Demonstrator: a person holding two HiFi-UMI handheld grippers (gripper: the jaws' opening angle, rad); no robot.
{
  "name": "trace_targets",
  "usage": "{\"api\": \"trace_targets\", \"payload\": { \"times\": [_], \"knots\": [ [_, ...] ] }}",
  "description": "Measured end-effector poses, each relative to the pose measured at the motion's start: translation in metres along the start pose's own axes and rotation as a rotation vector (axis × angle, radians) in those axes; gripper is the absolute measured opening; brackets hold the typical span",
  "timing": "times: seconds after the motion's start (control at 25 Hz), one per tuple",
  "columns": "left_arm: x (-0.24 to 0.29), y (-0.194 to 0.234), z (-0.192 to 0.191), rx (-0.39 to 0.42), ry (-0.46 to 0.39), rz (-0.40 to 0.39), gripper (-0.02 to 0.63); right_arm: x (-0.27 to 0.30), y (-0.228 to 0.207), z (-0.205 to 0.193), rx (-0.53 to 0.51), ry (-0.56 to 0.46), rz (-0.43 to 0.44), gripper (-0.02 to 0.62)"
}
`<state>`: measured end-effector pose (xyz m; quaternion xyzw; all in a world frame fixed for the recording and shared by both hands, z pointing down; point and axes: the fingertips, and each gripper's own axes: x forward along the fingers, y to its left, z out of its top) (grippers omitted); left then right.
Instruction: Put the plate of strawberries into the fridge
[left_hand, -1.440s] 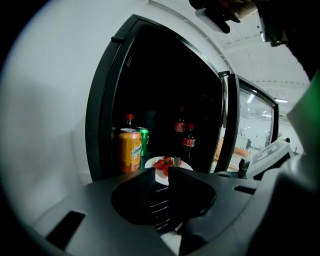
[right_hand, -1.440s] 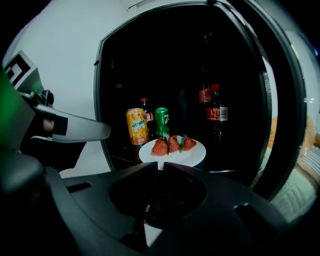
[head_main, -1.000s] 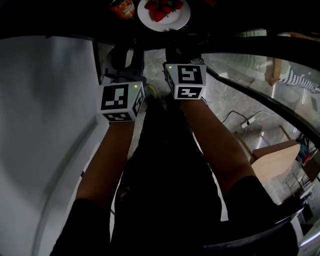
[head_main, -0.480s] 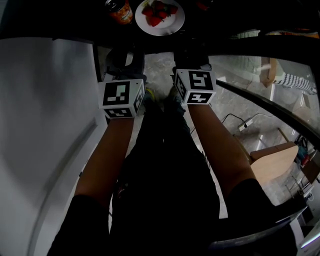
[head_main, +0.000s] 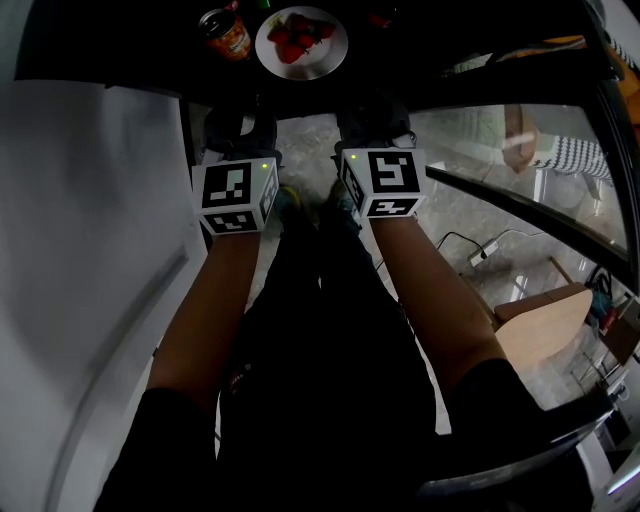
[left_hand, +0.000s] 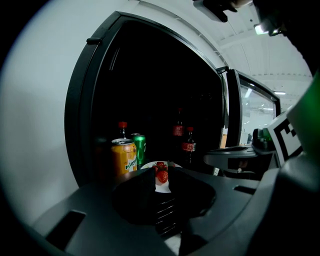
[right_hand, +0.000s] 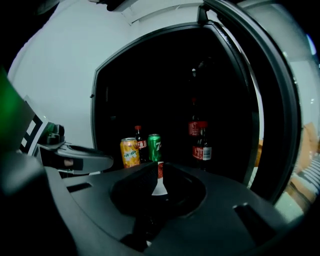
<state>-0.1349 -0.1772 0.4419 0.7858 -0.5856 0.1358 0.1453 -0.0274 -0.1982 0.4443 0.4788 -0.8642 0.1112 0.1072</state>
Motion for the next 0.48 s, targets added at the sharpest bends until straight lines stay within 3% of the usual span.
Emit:
{"api": "trace_targets", "payload": {
  "times": [0.48],
  "knots": [
    [-0.015,-0.004,0.017,0.014,-0.048,0.059,0.066,-0.019,-0.005,0.020,-0.013,-0.076,0.007,0.025]
  ]
}}
